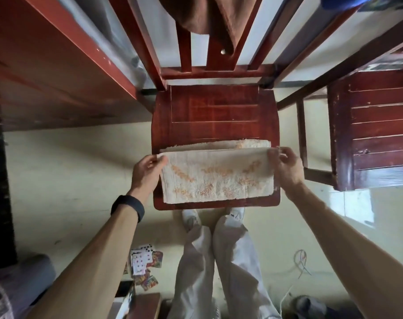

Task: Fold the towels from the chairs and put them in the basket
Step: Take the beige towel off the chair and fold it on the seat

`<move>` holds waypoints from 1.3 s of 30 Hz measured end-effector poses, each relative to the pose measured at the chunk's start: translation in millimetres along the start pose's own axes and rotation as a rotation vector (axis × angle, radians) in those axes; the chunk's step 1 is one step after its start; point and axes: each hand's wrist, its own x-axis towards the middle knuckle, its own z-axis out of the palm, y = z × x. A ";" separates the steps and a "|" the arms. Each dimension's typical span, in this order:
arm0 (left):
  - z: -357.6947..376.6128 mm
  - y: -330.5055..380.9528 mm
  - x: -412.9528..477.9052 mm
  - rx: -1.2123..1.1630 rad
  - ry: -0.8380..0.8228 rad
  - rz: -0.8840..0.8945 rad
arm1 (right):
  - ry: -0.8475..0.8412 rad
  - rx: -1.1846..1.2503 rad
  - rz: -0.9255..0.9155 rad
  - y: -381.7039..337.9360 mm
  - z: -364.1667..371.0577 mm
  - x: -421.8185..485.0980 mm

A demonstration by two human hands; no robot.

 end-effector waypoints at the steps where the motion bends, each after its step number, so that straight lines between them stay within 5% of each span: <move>1: 3.8 -3.1 6.4 0.006 0.020 0.007 | 0.019 -0.003 -0.020 -0.4 6.3 6.8; 22: 39.9 -2.0 44.5 0.538 0.290 0.115 | 0.129 -0.295 -0.083 1.6 40.8 60.5; 29: 41.5 1.2 31.4 0.956 0.394 0.512 | 0.245 -0.546 -0.437 6.8 36.7 50.6; 34: 67.3 18.2 37.5 1.073 0.153 0.906 | 0.008 -0.740 -0.776 -19.5 51.5 44.7; 39: 78.1 31.1 43.6 1.101 0.103 0.847 | -0.135 -0.777 -0.777 -32.4 60.7 46.1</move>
